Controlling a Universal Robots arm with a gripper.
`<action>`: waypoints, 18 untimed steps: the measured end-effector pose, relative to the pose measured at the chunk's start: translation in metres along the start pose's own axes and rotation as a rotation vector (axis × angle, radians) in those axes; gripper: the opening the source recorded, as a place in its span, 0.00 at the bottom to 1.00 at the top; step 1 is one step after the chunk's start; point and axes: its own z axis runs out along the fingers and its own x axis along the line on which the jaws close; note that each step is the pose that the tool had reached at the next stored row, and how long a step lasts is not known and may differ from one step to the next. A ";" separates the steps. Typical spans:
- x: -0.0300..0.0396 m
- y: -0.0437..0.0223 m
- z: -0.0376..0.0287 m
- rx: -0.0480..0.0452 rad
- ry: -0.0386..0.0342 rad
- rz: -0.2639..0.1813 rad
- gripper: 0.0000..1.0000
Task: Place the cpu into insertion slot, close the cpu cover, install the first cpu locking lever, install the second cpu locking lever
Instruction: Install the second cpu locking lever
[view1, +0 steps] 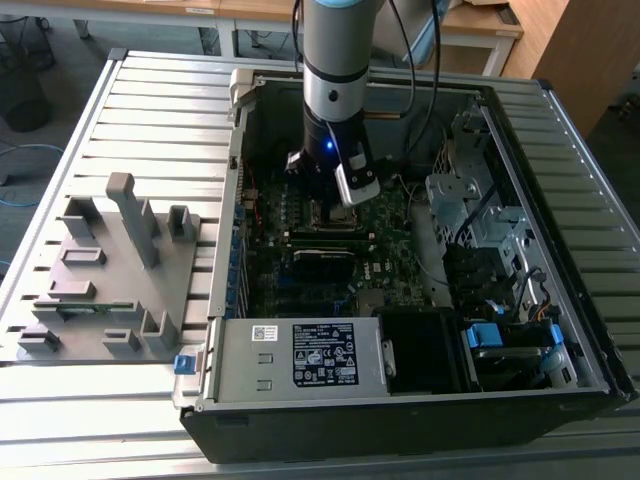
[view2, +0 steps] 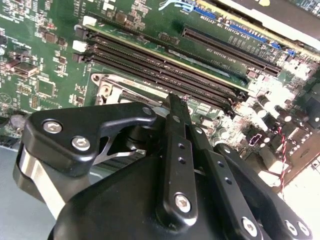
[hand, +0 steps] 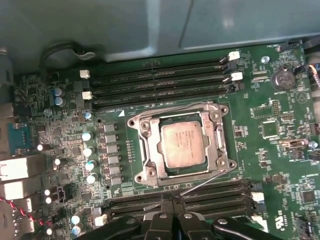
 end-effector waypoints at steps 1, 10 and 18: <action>0.0007 -0.0002 0.0011 0.0001 0.0001 0.000 0.10; 0.0043 -0.0011 0.0033 -0.0001 -0.0001 0.000 0.10; 0.0119 -0.0026 0.0102 -0.0003 0.0001 0.000 0.10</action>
